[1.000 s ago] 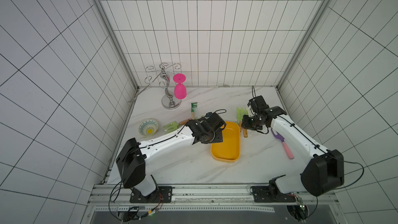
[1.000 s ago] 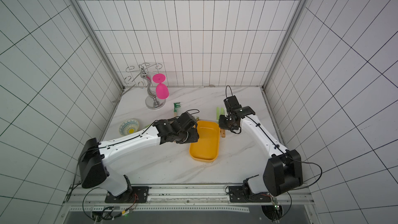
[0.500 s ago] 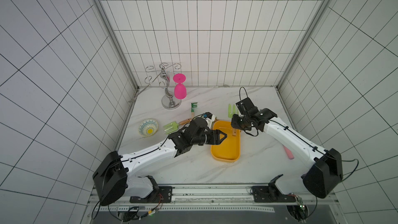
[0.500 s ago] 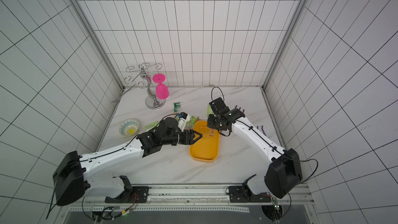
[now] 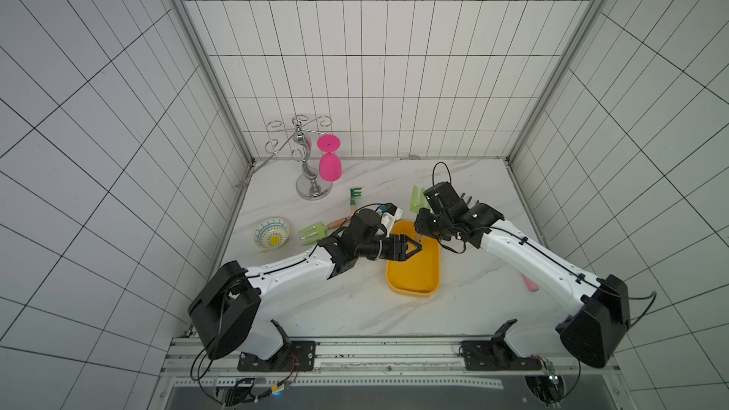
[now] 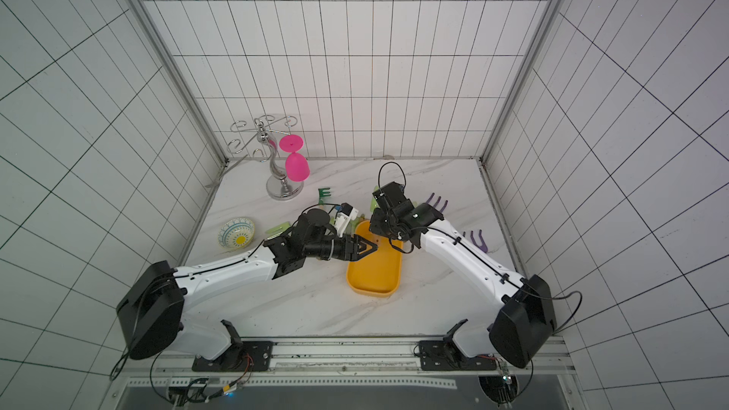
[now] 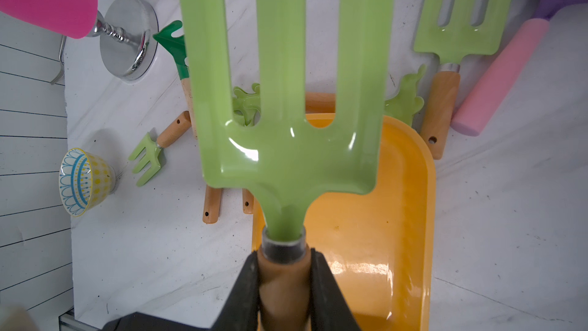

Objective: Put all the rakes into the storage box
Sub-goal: Place the rake in the storage box.

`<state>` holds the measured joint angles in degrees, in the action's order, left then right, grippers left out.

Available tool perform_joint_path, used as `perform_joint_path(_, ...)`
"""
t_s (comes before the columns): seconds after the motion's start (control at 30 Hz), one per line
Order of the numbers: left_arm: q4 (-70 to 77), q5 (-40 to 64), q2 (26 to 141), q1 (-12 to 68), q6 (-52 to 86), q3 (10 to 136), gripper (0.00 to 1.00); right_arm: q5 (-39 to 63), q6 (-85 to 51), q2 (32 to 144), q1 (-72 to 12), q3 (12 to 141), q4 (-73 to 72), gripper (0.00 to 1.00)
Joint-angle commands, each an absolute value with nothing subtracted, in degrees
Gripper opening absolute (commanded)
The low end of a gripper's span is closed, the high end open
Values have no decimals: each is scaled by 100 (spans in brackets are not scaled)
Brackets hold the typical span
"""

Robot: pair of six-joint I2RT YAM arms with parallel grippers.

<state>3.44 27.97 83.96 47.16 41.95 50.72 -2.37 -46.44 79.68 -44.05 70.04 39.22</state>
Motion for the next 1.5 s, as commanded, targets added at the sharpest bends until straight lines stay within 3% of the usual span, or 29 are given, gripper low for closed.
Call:
perform_joint_path(0.0, 807, 2987, 8553, 4635, 4061, 5109, 63, -441, -4824, 7835, -4565, 7052, 3831, 25)
perform_joint_path(0.53, 1219, 3469, 8990, 4404, 4119, 5111, 48, -88, -4808, 7839, -4649, 7104, 3850, 25)
perform_joint_path(0.77, 1344, 3661, 9001, 4317, 4198, 5050, 19, 45, -4800, 7872, -4667, 7087, 3909, 27)
perform_joint_path(0.87, 1529, 3827, 8991, 4270, 4385, 4944, 12, 139, -4774, 7874, -4686, 6974, 3929, 42)
perform_joint_path(1.0, 2028, 4025, 8972, 4271, 4848, 4632, 8, -195, -4528, 7668, -4687, 6943, 4124, 79)
perform_joint_path(1.13, 2826, 4037, 9070, 4288, 5405, 4145, 8, -869, -4139, 7221, -4637, 6960, 4480, 99)
perform_joint_path(1.3, 3193, 4029, 9395, 4313, 5537, 3951, 8, -1558, -3761, 6908, -4349, 7000, 5278, 99)
perform_joint_path(1.47, 3598, 4053, 9778, 4461, 5900, 3902, 8, -1278, -3560, 6771, -3495, 6606, 5661, 99)
